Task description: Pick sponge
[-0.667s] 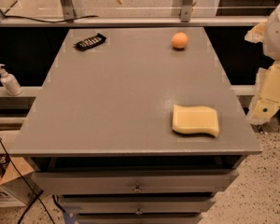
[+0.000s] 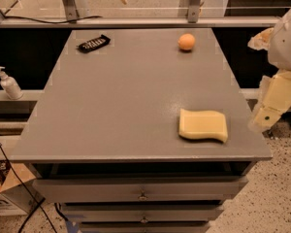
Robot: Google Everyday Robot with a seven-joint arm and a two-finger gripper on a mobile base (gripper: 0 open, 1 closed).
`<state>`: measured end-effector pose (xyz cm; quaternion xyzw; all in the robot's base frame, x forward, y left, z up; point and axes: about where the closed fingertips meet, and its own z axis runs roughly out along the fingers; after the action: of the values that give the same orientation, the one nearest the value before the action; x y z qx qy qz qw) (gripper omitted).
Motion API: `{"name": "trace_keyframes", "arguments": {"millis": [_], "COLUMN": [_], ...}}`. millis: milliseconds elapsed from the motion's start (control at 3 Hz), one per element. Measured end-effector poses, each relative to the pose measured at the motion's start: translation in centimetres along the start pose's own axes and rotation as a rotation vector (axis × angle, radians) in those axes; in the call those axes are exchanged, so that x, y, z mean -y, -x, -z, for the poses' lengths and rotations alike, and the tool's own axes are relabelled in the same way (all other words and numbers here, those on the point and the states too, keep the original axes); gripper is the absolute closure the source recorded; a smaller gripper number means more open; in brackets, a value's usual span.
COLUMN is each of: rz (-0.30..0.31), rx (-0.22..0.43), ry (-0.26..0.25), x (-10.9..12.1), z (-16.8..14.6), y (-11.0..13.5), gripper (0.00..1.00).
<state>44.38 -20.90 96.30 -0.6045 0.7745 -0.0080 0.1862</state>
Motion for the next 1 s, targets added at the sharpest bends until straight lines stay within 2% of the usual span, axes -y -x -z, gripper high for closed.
{"name": "trace_keyframes", "arguments": {"millis": [333,667,1000], "rz": [0.008,0.01,-0.018], "rx": [0.125,0.149,0.15], "ry": [0.02,0.025,0.054], "x": [0.5,0.5,0.6], "z": [-2.5,-2.7,-4.3], "y": [0.9,1.4,1.3], "gripper": [0.0,0.0,0.0]}}
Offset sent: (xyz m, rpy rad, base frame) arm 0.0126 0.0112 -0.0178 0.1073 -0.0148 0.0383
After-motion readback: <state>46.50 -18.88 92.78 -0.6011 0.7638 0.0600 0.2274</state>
